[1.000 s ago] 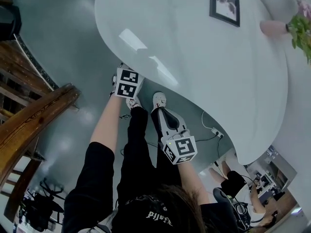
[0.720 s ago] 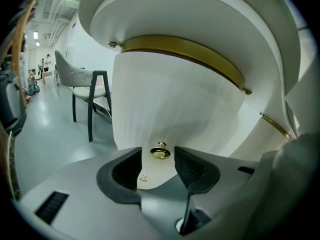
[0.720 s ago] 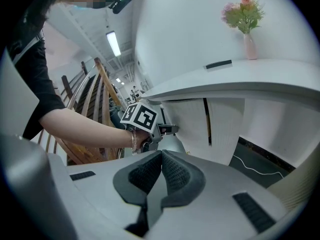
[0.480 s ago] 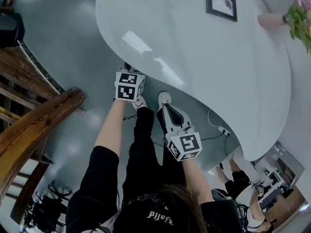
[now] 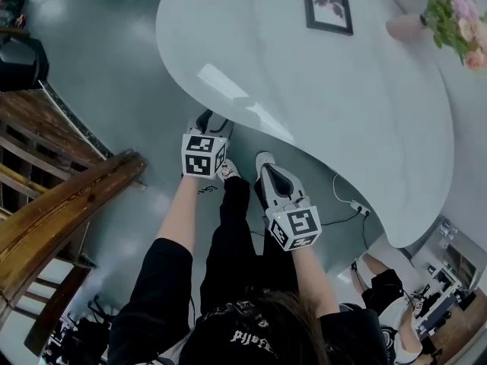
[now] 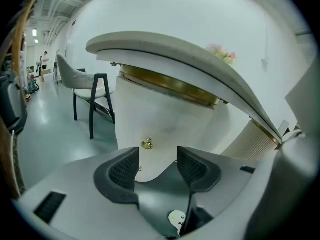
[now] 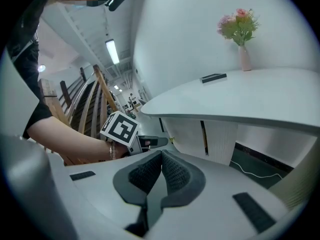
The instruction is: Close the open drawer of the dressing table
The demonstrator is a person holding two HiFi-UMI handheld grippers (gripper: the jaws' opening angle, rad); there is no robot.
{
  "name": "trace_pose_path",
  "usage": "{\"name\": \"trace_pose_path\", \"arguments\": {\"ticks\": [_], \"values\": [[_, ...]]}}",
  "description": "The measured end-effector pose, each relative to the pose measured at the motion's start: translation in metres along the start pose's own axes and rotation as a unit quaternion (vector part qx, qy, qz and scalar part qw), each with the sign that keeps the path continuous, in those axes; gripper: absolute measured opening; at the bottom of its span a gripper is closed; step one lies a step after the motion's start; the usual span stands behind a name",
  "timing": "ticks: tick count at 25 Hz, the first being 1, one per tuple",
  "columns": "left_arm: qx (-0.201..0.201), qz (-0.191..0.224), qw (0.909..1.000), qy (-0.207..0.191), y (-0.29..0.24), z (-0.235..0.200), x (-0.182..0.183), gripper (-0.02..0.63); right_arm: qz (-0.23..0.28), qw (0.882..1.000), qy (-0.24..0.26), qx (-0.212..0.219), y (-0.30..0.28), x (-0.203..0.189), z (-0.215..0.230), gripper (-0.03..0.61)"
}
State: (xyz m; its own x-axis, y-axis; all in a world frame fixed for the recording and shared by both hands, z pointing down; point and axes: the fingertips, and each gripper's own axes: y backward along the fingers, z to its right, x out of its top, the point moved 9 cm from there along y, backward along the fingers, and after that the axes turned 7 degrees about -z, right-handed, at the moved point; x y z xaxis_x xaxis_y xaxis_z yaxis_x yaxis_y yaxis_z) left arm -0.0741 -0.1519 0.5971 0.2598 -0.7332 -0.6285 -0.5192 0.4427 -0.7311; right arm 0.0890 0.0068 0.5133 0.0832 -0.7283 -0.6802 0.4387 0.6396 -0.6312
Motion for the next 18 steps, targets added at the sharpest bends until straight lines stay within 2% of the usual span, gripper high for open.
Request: {"name": "trace_pose_path", "arguments": {"ticks": [18], "values": [[-0.014,0.010,0.9992,-0.036,0.062,0.066,0.022,0.230,0.038,0.999,0.005,-0.015,0.057,0.023,0.006,0.026]]}}
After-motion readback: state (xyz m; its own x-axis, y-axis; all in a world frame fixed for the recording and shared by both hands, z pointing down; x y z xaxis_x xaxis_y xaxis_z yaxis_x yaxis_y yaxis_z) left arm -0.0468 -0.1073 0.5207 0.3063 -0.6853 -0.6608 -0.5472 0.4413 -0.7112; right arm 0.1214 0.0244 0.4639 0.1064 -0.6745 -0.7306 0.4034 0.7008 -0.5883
